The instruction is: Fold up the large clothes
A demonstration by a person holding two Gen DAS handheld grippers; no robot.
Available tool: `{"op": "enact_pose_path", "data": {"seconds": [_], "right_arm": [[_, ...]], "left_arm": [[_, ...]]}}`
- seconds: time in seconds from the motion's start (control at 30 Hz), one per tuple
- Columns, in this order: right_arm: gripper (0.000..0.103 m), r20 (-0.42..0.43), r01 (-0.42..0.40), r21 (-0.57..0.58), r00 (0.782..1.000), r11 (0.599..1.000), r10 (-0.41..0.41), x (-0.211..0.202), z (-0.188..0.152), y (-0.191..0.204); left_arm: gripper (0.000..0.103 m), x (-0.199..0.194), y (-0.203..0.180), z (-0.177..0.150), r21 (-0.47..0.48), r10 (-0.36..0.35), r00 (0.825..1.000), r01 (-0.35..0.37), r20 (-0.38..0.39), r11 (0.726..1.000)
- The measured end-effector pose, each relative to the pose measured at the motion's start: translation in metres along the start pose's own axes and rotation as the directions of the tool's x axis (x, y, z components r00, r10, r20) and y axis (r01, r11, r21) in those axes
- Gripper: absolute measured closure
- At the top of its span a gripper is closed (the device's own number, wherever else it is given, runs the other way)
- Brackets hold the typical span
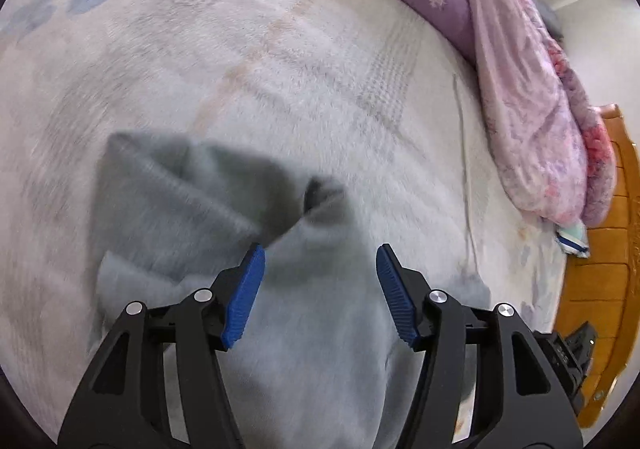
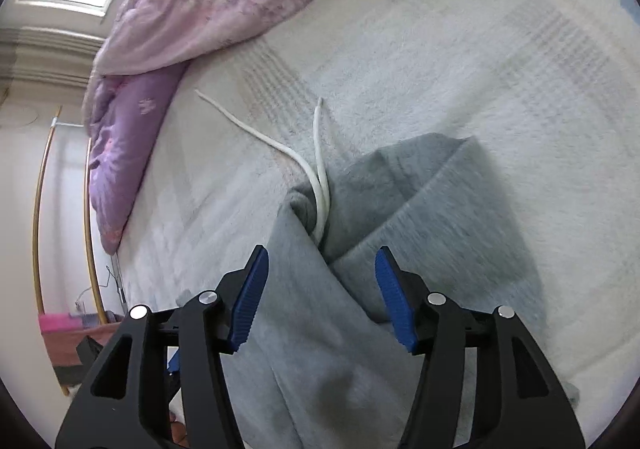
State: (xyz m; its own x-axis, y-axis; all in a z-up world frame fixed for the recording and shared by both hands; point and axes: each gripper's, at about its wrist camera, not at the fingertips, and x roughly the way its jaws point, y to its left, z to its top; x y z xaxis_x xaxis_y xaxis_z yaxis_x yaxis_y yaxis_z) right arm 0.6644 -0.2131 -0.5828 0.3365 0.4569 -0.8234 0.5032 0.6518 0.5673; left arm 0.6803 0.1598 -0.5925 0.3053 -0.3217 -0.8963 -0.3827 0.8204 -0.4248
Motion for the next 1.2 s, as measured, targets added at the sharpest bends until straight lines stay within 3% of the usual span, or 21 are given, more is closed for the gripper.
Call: {"op": "enact_pose_path", "data": {"seconds": [0.2, 0.3, 0.4, 0.43, 0.47, 0.5, 0.6, 0.8, 0.97, 1.2], "right_arm": [[0.047, -0.02, 0.008, 0.03, 1.0, 1.0, -0.007, 0.032, 0.021, 0.013], [0.047, -0.048, 0.043, 0.028, 0.998, 0.999, -0.041, 0.051, 0.026, 0.017], [0.048, -0.041, 0.051, 0.031, 0.998, 0.998, -0.05, 0.062, 0.026, 0.016], [0.064, -0.027, 0.042, 0.02, 0.999, 0.999, -0.042, 0.063, 0.026, 0.016], [0.076, -0.016, 0.037, 0.014, 0.999, 0.999, -0.037, 0.062, 0.025, 0.015], [0.079, -0.008, 0.022, 0.014, 1.0, 1.0, -0.022, 0.06, 0.024, 0.013], [0.085, 0.018, -0.002, -0.006, 1.0, 1.0, 0.002, 0.052, 0.016, 0.011], [0.088, 0.092, -0.051, -0.08, 0.994, 0.995, 0.059, 0.01, -0.009, 0.02], [0.088, 0.155, -0.088, -0.118, 0.982, 0.989, 0.106, -0.037, -0.049, 0.021], [0.089, 0.15, -0.107, -0.184, 0.979, 0.977, 0.136, -0.092, -0.108, 0.011]], "left_arm": [[0.042, 0.032, -0.007, 0.024, -0.032, 0.062, 0.996, -0.064, -0.06, 0.997], [0.039, 0.056, -0.007, 0.029, -0.038, 0.123, 0.983, -0.129, -0.133, 0.991], [0.042, 0.062, -0.011, 0.03, -0.013, 0.159, 0.98, -0.162, -0.122, 0.987], [0.056, 0.061, -0.013, 0.029, 0.002, 0.176, 0.978, -0.177, -0.113, 0.984], [0.062, 0.061, -0.015, 0.027, 0.017, 0.195, 0.976, -0.194, -0.101, 0.981], [0.073, 0.059, -0.014, 0.025, 0.013, 0.175, 0.98, -0.175, -0.091, 0.985], [0.088, 0.052, -0.009, 0.019, -0.009, 0.147, 0.987, -0.147, -0.065, 0.989], [0.092, -0.003, -0.005, -0.016, 0.016, 0.062, 0.994, -0.063, 0.085, 0.998], [0.092, -0.053, -0.002, -0.059, 0.006, 0.02, 0.982, -0.021, 0.185, 1.0], [0.093, -0.118, 0.015, -0.145, 0.03, 0.016, 0.963, -0.025, 0.268, 0.999]]}}
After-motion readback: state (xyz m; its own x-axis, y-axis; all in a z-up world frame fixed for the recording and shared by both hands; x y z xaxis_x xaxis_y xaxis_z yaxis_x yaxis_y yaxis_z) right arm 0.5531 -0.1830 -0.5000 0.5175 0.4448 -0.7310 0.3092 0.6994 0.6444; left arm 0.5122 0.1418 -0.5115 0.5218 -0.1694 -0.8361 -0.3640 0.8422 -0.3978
